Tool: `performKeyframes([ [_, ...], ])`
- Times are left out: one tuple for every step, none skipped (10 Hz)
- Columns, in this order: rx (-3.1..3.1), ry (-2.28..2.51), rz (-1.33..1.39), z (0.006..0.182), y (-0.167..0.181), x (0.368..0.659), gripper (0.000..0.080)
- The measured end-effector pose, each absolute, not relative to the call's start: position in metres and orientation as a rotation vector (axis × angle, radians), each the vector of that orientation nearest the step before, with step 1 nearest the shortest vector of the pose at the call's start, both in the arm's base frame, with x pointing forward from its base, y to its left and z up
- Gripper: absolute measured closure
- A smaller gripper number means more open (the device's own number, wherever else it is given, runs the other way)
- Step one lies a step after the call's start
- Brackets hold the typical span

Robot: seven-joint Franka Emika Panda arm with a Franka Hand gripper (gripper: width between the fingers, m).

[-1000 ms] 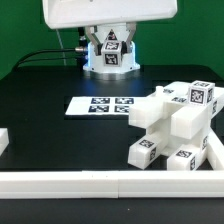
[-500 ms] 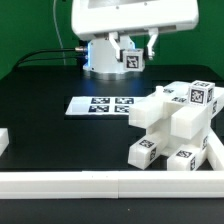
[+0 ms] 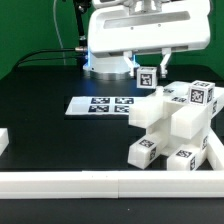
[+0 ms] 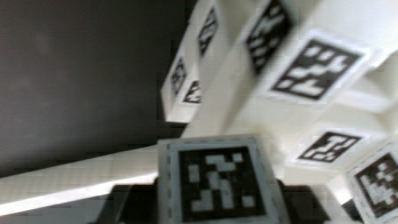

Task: Assemble chair

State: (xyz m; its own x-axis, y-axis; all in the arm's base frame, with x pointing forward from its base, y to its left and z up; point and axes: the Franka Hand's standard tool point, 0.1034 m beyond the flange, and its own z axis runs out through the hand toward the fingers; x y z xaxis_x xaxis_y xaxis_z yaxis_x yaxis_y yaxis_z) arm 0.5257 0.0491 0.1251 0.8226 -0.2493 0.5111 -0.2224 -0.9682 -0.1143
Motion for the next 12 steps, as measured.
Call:
performKeyframes([
  [-2.943,0.377,-0.847,0.128,0.061,0.528,0.0515],
  [-2.943,0.352,-0.861,0.132,0.062,0.534,0.0515],
  [-2.942,0.361,-0.867,0.132,0.058,0.536,0.0515],
  [-2.945,0.358,-0.870,0.129,0.059,0.535,0.0515],
  [-2.952,0.359,-0.866,0.125,0.057,0.534,0.0515],
  [-2.959,0.360,-0.852,0.121,0.055,0.532,0.0515],
  [-2.958,0.360,-0.853,0.121,0.056,0.533,0.0515],
  [-2.963,0.351,-0.845,0.121,0.053,0.537,0.0515],
  [-2.970,0.354,-0.854,0.121,0.045,0.544,0.0515],
  [-2.978,0.361,-0.855,0.117,0.037,0.548,0.0515],
  [-2.982,0.373,-0.857,0.115,0.029,0.551,0.0515],
  [-3.000,0.358,-0.863,0.112,0.017,0.551,0.0515],
])
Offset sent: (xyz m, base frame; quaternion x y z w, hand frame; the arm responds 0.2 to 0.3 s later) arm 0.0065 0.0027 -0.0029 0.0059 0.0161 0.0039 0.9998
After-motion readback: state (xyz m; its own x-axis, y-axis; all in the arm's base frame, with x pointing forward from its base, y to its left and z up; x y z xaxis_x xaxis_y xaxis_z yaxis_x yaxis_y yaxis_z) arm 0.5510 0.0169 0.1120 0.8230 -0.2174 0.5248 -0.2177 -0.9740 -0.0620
